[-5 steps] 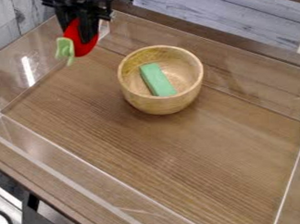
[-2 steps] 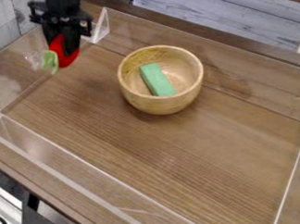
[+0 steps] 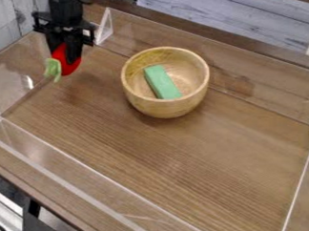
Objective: Move the red object to the left side of the table
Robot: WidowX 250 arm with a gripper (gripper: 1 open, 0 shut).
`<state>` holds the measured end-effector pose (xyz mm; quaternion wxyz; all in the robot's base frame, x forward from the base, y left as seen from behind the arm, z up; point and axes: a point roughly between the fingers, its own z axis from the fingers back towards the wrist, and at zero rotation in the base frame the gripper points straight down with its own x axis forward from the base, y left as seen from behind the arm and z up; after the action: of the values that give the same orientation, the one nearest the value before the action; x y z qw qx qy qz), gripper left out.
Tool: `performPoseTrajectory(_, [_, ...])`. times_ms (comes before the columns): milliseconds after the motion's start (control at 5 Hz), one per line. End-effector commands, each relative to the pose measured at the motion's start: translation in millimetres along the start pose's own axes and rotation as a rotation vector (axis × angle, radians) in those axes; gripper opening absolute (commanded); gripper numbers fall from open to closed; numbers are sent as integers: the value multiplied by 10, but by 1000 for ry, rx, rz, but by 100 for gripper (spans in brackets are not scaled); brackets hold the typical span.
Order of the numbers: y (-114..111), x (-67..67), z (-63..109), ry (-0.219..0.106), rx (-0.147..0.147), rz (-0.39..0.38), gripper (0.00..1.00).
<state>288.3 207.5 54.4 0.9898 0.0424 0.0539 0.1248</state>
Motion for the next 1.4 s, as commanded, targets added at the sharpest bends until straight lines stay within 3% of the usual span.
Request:
performPoseTrajectory(0, [77, 100, 124, -46, 25, 16, 0])
performPoseTrajectory(1000, [-24, 203, -68, 36, -15, 28, 0])
performPoseTrajectory(1200, [-38, 212, -99, 53, -46, 22, 100])
